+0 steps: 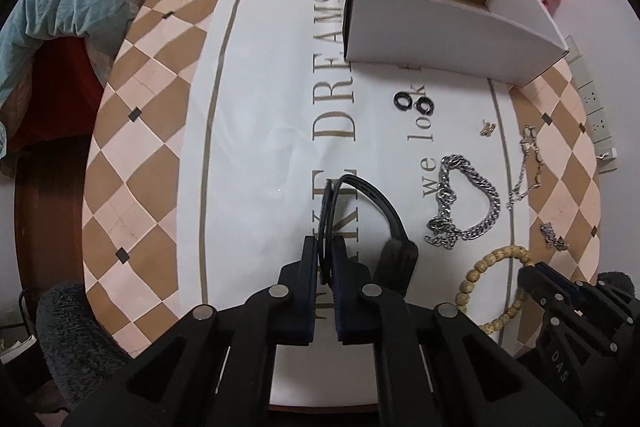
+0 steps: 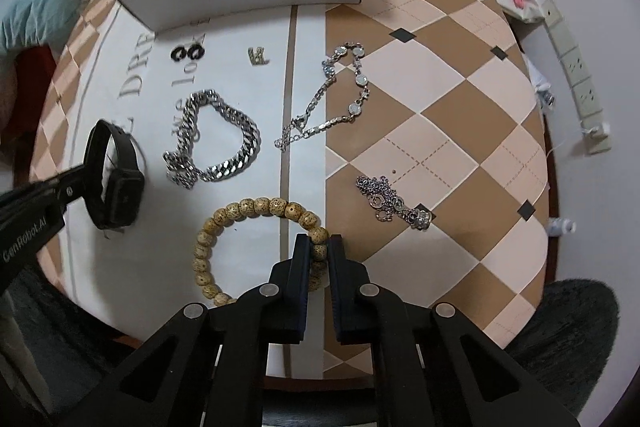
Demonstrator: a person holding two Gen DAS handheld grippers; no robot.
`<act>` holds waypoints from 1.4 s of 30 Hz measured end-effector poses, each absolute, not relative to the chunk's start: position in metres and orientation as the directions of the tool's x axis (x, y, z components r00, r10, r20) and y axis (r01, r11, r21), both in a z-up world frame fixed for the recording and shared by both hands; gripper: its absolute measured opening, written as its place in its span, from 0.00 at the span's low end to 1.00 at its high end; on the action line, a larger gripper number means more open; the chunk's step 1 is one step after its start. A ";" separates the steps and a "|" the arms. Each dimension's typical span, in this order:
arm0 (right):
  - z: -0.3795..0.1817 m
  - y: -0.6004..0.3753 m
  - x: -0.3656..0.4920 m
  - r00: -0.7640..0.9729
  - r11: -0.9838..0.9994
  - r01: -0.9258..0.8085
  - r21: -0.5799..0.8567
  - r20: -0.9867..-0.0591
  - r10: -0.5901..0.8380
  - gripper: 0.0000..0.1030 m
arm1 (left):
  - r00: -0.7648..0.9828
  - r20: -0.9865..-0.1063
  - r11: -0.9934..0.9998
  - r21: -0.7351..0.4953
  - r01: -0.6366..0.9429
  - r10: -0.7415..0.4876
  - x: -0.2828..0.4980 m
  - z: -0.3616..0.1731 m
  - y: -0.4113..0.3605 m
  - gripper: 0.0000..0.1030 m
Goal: Organize jewelry
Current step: 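Lift the watch with the left tool while the right tool carries the bead bracelet over the box, then open the left tool over the box while the right tool releases the bead bracelet inside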
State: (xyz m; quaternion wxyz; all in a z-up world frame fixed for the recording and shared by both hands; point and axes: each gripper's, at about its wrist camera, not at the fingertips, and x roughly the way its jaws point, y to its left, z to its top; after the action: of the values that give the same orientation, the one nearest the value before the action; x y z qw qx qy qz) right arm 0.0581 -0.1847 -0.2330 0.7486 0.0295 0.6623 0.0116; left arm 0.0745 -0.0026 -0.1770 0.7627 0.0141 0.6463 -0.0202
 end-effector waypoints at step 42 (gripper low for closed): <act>-0.119 -0.200 0.294 0.274 0.957 -0.105 0.272 -0.917 0.291 0.09 | 0.269 -0.946 0.983 -0.173 0.056 -0.182 0.272 -0.105 -0.034 0.12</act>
State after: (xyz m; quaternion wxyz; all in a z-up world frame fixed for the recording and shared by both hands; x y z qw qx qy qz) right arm 0.2942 -0.1999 -0.1191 0.7943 0.0788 0.5893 0.1245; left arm 0.2720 -0.0341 -0.1049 0.7949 -0.0524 0.5999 -0.0749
